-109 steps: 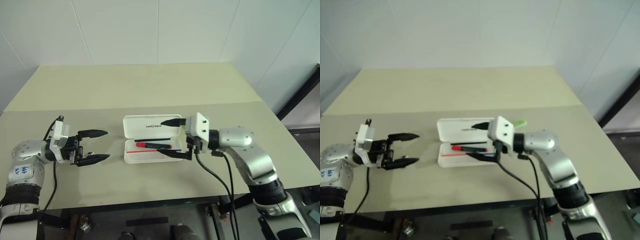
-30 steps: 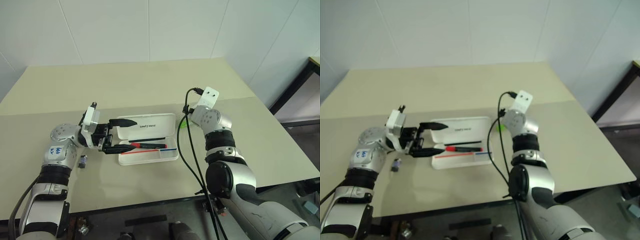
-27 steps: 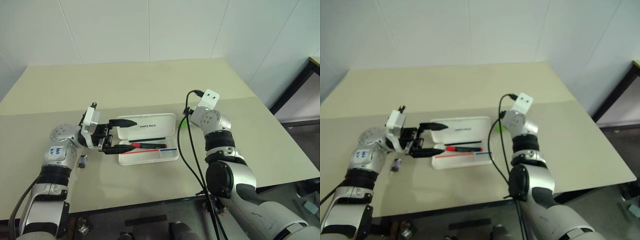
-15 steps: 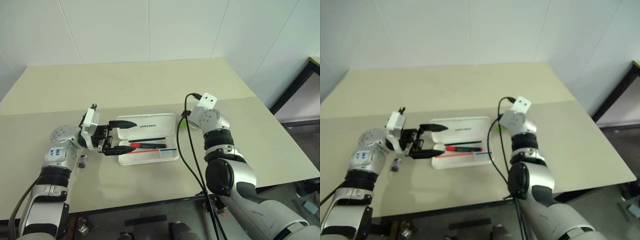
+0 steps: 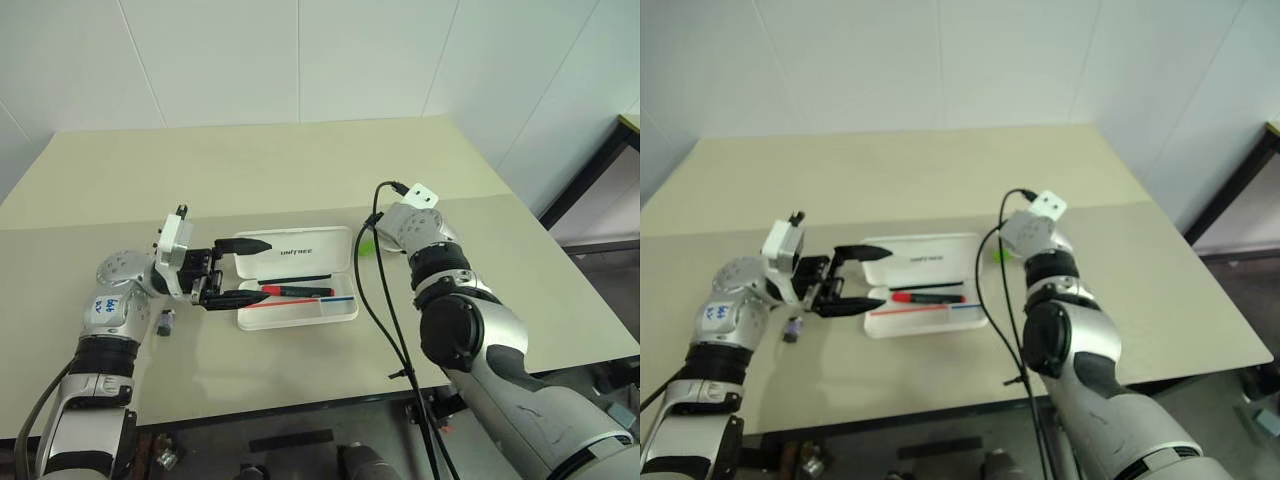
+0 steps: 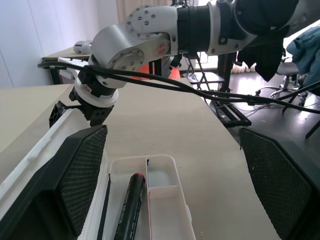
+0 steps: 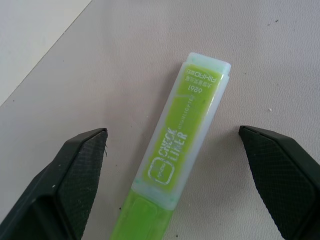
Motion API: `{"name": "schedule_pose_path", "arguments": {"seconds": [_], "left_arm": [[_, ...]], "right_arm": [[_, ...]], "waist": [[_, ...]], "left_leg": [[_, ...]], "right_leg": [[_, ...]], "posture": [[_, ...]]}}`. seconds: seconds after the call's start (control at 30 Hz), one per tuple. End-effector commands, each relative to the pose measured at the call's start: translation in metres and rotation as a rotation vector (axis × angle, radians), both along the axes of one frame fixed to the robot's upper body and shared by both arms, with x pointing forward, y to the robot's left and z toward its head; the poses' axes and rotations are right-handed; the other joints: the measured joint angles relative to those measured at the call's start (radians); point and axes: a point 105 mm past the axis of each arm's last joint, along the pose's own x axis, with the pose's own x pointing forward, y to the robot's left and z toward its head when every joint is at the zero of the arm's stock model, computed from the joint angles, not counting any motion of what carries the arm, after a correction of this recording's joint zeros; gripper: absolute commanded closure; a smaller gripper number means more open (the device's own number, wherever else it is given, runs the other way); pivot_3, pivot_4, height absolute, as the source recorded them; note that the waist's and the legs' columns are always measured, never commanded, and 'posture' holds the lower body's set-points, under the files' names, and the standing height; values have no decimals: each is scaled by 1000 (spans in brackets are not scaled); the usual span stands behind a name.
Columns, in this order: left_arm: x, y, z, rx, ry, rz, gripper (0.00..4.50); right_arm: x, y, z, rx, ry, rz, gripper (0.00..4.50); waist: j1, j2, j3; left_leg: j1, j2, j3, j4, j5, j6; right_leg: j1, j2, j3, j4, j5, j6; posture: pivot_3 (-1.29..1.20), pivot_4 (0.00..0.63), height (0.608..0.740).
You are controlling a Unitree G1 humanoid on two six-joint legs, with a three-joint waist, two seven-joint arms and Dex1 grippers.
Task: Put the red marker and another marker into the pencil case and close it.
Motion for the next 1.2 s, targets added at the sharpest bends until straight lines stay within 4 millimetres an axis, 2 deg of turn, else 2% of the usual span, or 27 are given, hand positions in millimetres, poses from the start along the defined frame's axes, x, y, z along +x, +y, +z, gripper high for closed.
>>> {"name": "schedule_pose_path", "arguments": {"seconds": [0.03,0.4,0.7,0.8,0.93,1.03,1.07,1.2], "left_arm": [[-9,2,9,-12,-45,-50,0],[-11,4,6,-12,-50,-20,0],[-12,7,6,-6,-53,-5,0],[-12,7,6,-5,-54,-4,0],[-12,7,7,-4,-56,-1,0],[-11,7,7,-3,-56,-1,0],[-11,7,7,-3,-56,0,0],[-10,6,7,-4,-56,-2,0]], "right_arm": [[-1,-3,-5,6,29,-6,22],[-7,-3,-28,-45,118,36,22],[-8,-1,-33,-19,134,40,22],[-8,-2,-32,-32,133,40,883],[-8,-2,-32,-31,130,46,2329],[-8,-3,-31,-32,127,46,3176],[-8,-3,-31,-32,127,46,3325],[-7,-5,-30,-36,126,43,3337]], "waist": [[0,0,0],[5,-1,-1],[9,-2,-1],[9,-3,-2],[3,-3,-2],[5,-3,-2],[6,-3,-2],[8,-3,-2]], "left_leg": [[0,0,0,0,0,0],[0,0,0,1,0,-1],[0,0,0,1,1,-1],[0,0,0,1,1,-1],[1,0,0,2,1,-1],[1,0,0,1,1,-1],[1,0,-1,0,1,-1],[0,-1,0,1,1,-1]], "right_leg": [[0,0,0,0,0,0],[2,0,-2,0,0,0],[2,0,-3,0,0,0],[3,0,-3,-1,0,0],[3,0,-2,0,0,0],[3,2,-3,0,0,0],[3,2,-3,0,0,0],[3,-1,-2,0,0,0]], "posture": [[0,150,740],[0,150,740],[0,150,740],[0,150,740],[0,150,740],[0,150,740],[0,150,740],[0,150,740]]}}
